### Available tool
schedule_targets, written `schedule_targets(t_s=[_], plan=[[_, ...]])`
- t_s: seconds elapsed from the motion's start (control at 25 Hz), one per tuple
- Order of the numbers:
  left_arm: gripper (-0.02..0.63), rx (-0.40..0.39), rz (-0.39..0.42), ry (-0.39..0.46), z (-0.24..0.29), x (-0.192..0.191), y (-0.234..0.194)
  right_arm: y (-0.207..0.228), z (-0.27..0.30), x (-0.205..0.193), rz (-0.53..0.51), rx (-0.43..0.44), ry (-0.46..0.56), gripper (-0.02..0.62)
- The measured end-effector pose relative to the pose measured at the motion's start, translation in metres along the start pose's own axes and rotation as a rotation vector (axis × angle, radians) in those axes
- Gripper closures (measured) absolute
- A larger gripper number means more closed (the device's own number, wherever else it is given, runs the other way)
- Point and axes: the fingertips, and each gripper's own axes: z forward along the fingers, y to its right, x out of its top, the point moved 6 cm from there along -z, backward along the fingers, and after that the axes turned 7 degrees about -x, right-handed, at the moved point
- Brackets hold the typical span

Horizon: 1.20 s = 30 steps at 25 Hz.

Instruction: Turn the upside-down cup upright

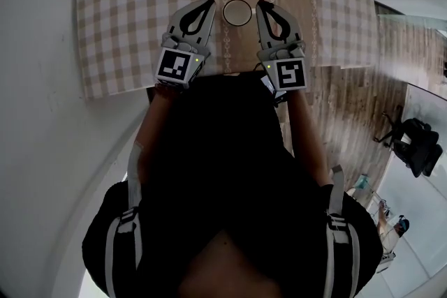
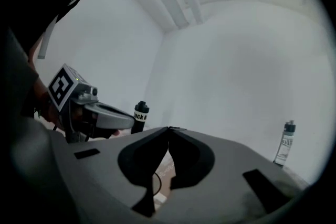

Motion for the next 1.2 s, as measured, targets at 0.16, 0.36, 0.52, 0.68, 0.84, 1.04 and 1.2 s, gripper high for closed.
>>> schedule_targets(t_s=[0.16,0.36,0.52,0.68,0.84,1.04,1.2], plan=[[0.606,0.067,0.017,-0.013,-0.002,-0.003,-0.003,-0.014,0.004,0.003,0.030,-0.015,0.014,0.588],[0.607,0.064,0.052,-0.017,0.000,-0.005,0.004,-0.027,0.003,-0.010,0.075,0.006,-0.029,0.589],[0.607,0.025,0.087,-0.037,0.003,-0.008,0.015,-0.029,0.002,-0.017,0.137,0.008,-0.057,0.589],[0.607,0.014,0.089,-0.044,0.004,-0.011,0.019,-0.032,0.001,-0.017,0.142,0.024,-0.057,0.589],[0.606,0.017,0.083,-0.049,0.005,-0.013,0.019,-0.034,-0.002,-0.017,0.142,0.029,-0.064,0.589],[0.606,0.014,0.085,-0.055,0.005,-0.016,0.019,-0.030,-0.003,-0.022,0.149,0.022,-0.078,0.589],[0.606,0.019,0.079,-0.067,0.005,-0.018,0.016,-0.026,0.000,-0.024,0.154,0.019,-0.082,0.589]])
